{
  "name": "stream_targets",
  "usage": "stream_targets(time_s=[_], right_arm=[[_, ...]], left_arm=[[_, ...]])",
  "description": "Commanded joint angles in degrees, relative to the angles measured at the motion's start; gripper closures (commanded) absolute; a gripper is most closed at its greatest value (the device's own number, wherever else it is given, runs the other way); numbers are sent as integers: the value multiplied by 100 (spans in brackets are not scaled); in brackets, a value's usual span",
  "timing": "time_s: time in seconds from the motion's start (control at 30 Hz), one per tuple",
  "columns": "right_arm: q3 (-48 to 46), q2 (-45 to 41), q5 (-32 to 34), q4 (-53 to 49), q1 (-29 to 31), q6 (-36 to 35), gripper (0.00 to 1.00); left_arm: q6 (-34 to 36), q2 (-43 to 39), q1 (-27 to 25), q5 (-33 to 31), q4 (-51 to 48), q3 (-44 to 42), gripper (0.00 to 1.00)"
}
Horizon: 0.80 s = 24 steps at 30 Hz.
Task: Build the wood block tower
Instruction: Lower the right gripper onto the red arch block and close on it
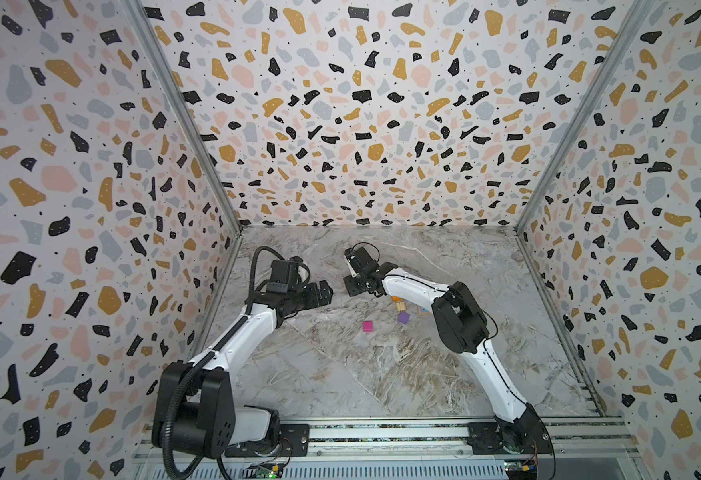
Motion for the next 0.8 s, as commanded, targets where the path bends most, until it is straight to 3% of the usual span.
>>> stream_targets(time_s=[0.0, 0.2, 0.37, 0.77], right_arm=[[259, -48, 141, -227, 34, -67, 62], [218, -123, 268, -346, 42, -285, 82], [-392, -696, 402, -159, 129, -766, 84], [-3341, -2606, 369, 1045, 341, -1357, 84]], left_arm=[[6, -116, 35, 76, 177, -75, 0], [9, -125, 46, 69, 181, -82, 0], [11, -117, 61, 59, 189, -84, 0], [-51, -44, 91, 155, 258, -75, 0]])
